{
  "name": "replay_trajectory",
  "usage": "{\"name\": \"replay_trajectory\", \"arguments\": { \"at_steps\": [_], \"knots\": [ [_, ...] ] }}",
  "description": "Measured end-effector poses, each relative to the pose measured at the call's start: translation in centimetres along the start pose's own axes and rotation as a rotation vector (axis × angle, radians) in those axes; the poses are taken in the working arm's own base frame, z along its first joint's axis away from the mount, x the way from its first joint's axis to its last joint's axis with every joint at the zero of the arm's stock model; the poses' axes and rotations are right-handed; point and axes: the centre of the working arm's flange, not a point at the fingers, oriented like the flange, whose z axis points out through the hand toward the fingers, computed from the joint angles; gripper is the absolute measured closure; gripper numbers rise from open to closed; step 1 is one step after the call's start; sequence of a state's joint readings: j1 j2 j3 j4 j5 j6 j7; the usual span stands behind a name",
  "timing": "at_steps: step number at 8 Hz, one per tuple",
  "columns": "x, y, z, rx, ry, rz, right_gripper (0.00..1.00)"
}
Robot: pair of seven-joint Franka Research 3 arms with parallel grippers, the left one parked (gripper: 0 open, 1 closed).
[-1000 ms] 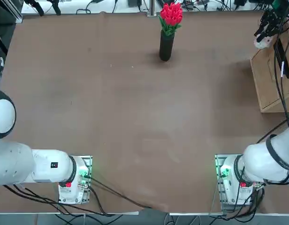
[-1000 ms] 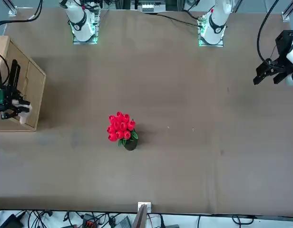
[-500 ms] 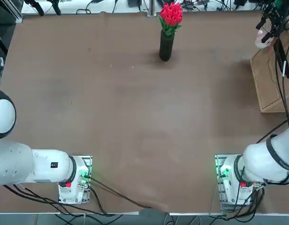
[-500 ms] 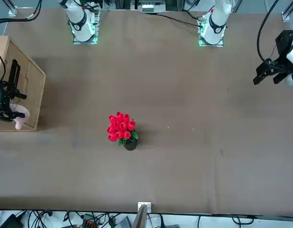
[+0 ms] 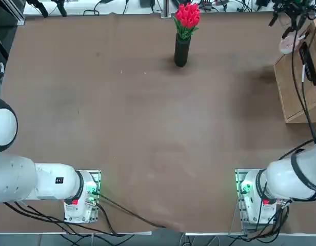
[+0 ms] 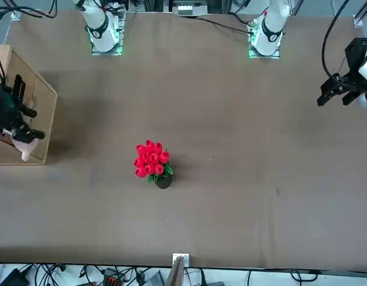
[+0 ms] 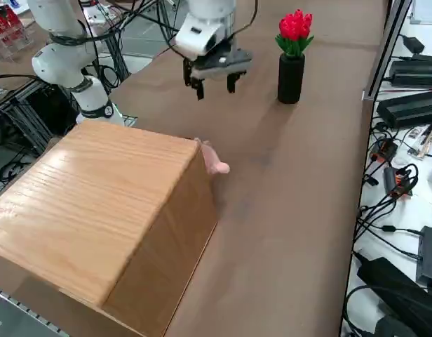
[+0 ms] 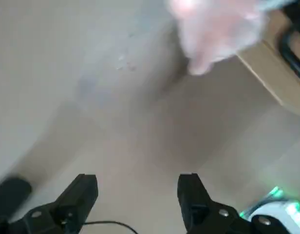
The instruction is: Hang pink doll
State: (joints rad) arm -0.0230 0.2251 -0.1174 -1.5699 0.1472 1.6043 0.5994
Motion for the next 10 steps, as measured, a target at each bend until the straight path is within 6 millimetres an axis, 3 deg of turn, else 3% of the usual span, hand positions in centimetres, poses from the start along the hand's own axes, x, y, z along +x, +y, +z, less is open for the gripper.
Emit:
{"name": "replay_trajectory", "arguments": {
  "at_steps": [2,3,4,6,7,9,10],
  "knots": [
    [-2.5,-3.1,0.7,-0.023,-0.005,-0.334,0.0],
    [-3.2,-4.1,0.1,-0.018,0.011,-0.393,0.0],
    [-4.1,-5.0,-1.9,-0.005,0.042,-0.47,0.0],
    [-6.2,-4.8,-5.9,-0.063,0.048,-0.702,0.0],
    [-6.7,-4.4,-6.8,-0.099,0.051,-0.792,0.0],
    [-8.0,-5.3,-7.7,-0.078,0.153,-0.873,0.0],
    [-9.3,-5.3,-7.3,-0.072,0.202,-0.889,0.0]
  ]
}}
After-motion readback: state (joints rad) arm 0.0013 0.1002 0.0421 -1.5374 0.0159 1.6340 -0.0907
